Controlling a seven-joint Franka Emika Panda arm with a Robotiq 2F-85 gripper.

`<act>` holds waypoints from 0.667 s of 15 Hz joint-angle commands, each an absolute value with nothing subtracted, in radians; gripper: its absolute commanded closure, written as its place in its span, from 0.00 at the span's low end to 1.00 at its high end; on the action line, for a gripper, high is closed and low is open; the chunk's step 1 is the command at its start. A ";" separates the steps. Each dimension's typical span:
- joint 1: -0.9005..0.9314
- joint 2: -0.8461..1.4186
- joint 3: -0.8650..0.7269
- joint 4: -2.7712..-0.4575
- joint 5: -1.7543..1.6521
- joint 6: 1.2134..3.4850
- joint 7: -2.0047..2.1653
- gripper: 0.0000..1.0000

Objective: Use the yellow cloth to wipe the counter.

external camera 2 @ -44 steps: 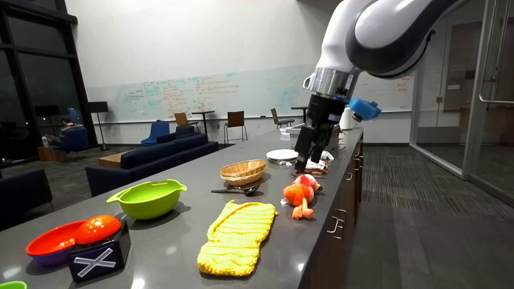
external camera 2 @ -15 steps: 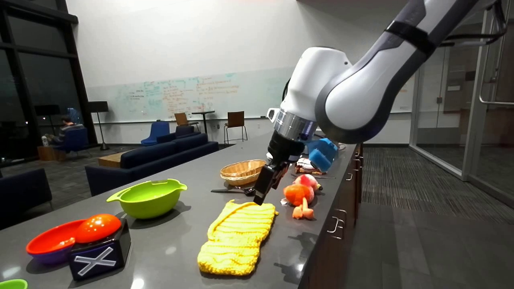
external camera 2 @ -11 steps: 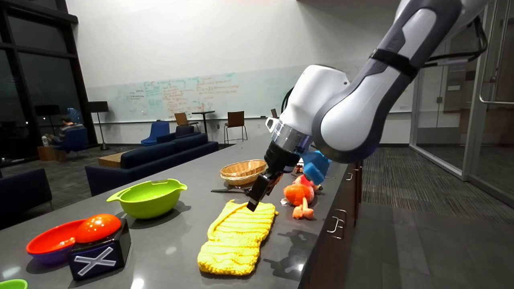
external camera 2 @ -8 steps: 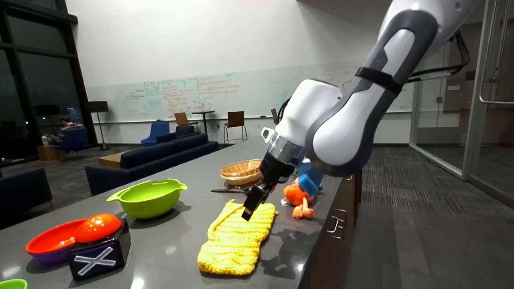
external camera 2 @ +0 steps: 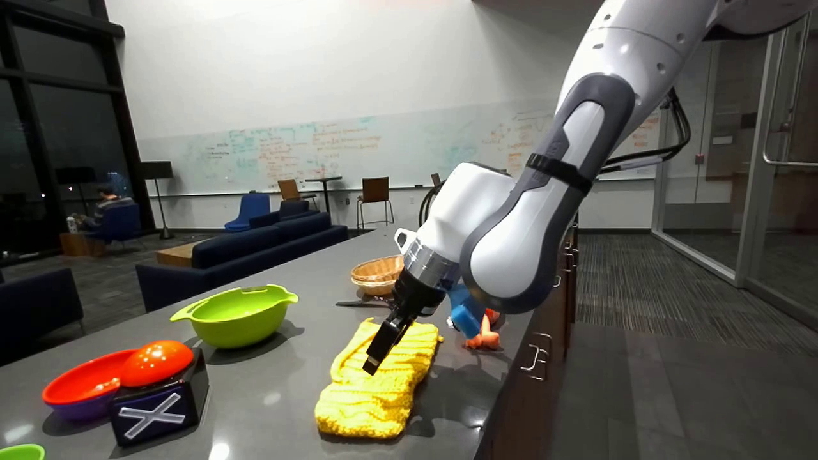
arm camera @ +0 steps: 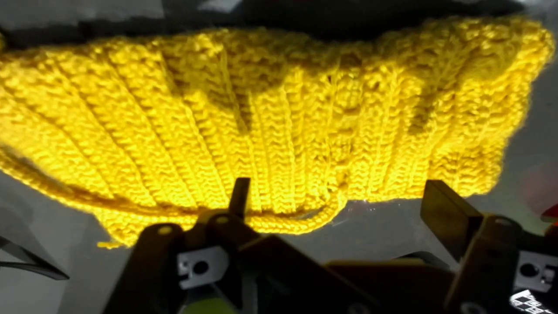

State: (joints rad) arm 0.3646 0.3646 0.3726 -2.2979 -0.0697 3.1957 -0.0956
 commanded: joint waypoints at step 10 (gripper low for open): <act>0.330 0.488 0.354 -2.185 -0.146 3.144 -0.167 0.00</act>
State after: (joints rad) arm 0.3444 0.4660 0.3540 -2.2101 -0.1171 3.1739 -0.1527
